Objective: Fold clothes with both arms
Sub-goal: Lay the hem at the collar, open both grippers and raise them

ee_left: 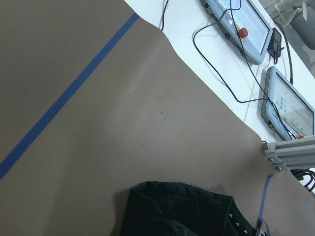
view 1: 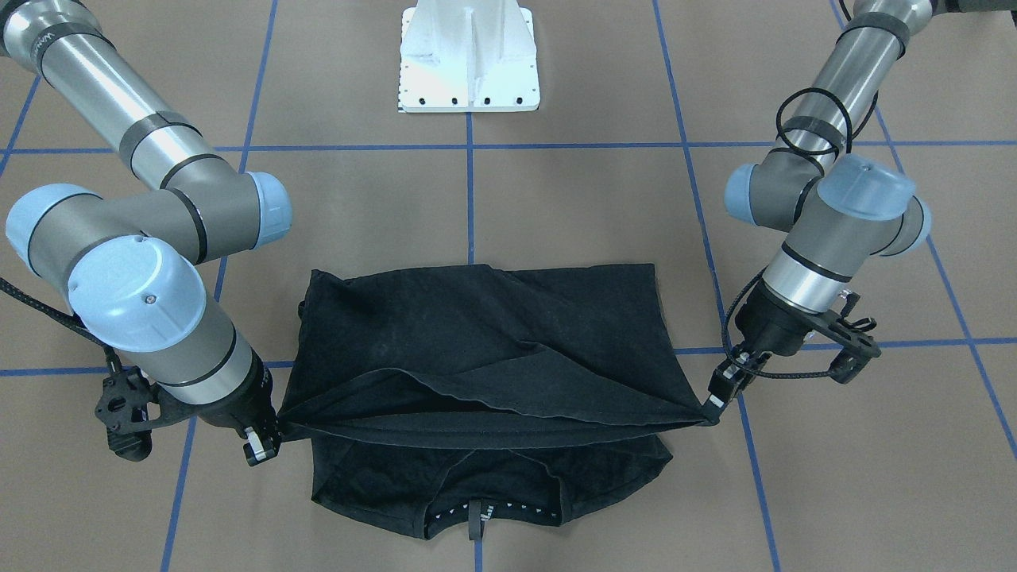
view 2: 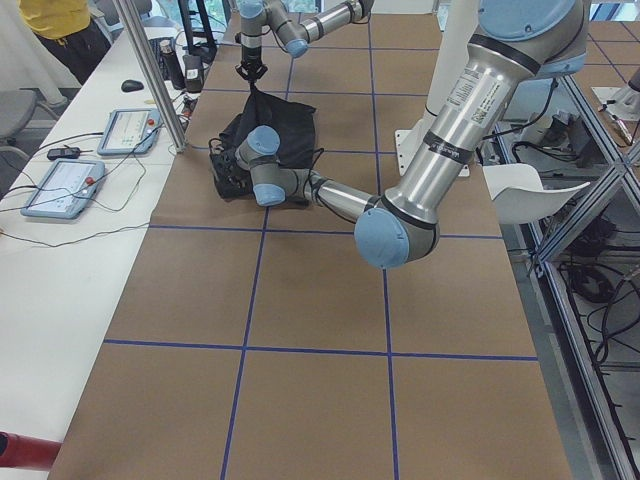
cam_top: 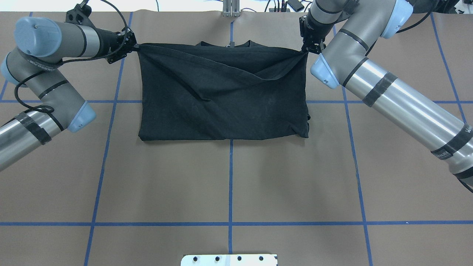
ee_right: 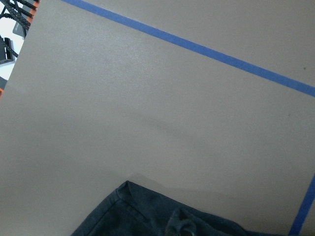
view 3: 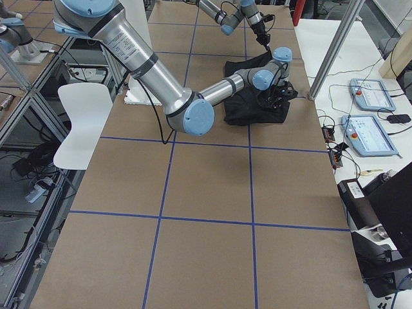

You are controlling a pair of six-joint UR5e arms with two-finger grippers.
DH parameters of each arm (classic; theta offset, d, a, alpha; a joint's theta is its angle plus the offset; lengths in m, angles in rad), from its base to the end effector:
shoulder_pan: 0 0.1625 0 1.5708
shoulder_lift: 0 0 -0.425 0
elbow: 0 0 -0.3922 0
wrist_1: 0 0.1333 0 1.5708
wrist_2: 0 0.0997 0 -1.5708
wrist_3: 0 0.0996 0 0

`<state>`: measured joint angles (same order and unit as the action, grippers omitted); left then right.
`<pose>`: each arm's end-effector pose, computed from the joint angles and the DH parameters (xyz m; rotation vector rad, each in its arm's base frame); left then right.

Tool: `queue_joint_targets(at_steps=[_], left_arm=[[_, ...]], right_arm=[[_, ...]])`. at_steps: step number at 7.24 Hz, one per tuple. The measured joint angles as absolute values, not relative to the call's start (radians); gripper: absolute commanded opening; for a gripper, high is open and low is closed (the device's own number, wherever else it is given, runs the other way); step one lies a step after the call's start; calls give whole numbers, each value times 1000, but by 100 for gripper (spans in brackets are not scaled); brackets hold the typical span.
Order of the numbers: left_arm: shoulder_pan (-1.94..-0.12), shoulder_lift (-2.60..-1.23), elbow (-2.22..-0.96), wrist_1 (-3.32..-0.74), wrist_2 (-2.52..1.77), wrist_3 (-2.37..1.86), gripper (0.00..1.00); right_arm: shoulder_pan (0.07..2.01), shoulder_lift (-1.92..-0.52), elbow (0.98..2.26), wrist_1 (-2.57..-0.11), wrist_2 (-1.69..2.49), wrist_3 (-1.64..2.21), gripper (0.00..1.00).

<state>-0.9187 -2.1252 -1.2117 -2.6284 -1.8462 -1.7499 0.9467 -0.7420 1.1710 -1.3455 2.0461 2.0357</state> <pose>0.3590 -0.6452 0.3830 0.2342 1.2825 -0.7718 -0.3980 -0.7028 0.2962 -0.3103 -0.7792 1.1790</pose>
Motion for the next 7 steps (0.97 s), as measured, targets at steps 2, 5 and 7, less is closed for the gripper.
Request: queue_joint_targets(at_steps=[2, 5, 7], left_arm=[[-919, -2142, -1140, -2689, -1833, -1749, 51], [-918, -2162, -1123, -2696, -1830, -1749, 74], [-934, -2179, -1120, -2697, -1831, -1748, 74]], right_arm=[[943, -725, 1123, -1309, 2025, 2036, 61], [936, -702, 1099, -1302, 2002, 2038, 100], [942, -695, 1134, -1305, 2011, 2045, 100]])
